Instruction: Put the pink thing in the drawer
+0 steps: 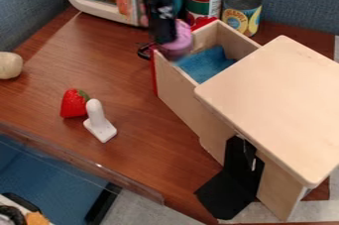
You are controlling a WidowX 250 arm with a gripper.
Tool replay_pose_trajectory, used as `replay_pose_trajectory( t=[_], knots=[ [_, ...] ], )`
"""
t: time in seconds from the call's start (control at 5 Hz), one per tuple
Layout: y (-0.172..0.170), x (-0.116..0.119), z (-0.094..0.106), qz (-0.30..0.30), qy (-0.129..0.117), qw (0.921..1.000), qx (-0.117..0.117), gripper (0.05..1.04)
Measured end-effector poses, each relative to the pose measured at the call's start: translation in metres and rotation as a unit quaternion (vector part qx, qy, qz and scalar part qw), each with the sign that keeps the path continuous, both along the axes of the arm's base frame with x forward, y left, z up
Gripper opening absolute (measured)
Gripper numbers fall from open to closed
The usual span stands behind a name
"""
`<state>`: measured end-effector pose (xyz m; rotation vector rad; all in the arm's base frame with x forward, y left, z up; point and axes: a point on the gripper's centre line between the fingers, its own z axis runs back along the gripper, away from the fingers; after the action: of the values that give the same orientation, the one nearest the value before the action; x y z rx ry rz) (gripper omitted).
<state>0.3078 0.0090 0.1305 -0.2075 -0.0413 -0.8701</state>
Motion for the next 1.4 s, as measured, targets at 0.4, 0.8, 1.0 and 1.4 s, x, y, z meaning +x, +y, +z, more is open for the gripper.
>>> replay_pose_trajectory(
  t=[0.4,0.8,1.0,1.4],
  knots=[
    [-0.025,0.021,-0.015,0.01,0.021,0.9997,0.003,0.836],
    [-0.026,0.057,-0.032,0.044,0.033,0.9985,0.007,0.836],
    [-0.03,0.068,-0.041,0.047,0.042,0.998,0.006,0.873],
    [-0.014,0.063,-0.044,0.067,0.064,0.9955,-0.017,1.006]
  ],
)
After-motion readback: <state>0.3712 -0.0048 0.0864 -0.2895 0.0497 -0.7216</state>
